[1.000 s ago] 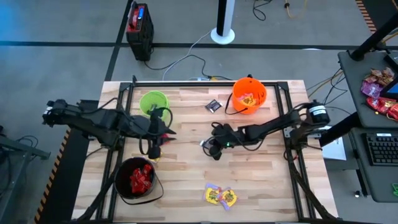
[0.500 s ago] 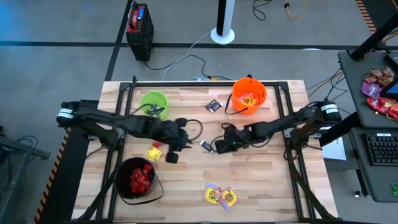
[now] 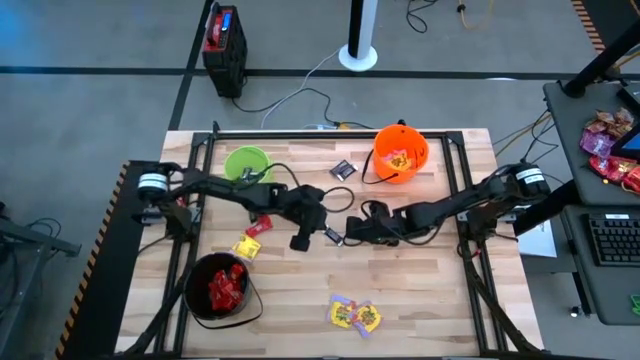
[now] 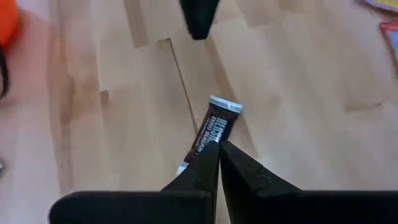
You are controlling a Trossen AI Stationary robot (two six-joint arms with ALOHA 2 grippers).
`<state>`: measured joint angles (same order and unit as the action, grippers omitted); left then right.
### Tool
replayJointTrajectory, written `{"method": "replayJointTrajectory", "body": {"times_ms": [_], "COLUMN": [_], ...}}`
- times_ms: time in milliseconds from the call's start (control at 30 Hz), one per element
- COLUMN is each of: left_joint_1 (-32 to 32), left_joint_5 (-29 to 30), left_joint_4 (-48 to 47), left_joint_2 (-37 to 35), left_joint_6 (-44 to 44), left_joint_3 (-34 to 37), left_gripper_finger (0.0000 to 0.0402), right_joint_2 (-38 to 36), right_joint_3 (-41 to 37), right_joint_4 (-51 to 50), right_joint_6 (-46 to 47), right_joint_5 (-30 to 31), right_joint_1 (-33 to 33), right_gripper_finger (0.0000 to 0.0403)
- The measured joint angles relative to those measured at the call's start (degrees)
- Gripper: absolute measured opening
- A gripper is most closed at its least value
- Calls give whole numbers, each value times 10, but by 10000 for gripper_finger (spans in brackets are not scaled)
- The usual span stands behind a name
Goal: Sort candy by brand, put in halloween buckets
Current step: Put the brown candy into the green bucket
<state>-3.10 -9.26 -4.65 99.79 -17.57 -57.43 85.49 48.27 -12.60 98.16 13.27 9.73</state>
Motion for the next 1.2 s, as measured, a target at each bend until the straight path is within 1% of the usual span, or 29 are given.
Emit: {"method": "replayJointTrajectory", "body": {"times_ms": [33,167,267,367,467,633,933,1200], "left_joint_1": [-4,-8,-11,-16,-21,-35,-42,-42], "left_joint_5": [-10,-14,-17,-16,-18,-27,-58,-67], "left_joint_4": [4,19,36,33,37,42,60,72], "left_joint_2": [8,39,58,71,76,87,117,123], "left_joint_6": [1,-3,-4,6,12,16,20,33], "left_joint_3": [0,0,0,1,2,2,1,1], "left_gripper_finger": [0,0,0,0,0,0,0,0], "right_joint_2": [0,21,55,91,118,138,139,140], "right_joint_3": [0,0,0,0,0,1,0,-3], "right_joint_4": [0,21,74,124,160,176,176,177], "right_joint_6": [4,13,16,14,14,19,13,-3], "right_joint_5": [1,2,3,2,3,5,18,23], "right_joint_1": [1,6,8,8,8,8,8,5], "right_gripper_finger": [86,135,168,193,209,220,221,221]}}
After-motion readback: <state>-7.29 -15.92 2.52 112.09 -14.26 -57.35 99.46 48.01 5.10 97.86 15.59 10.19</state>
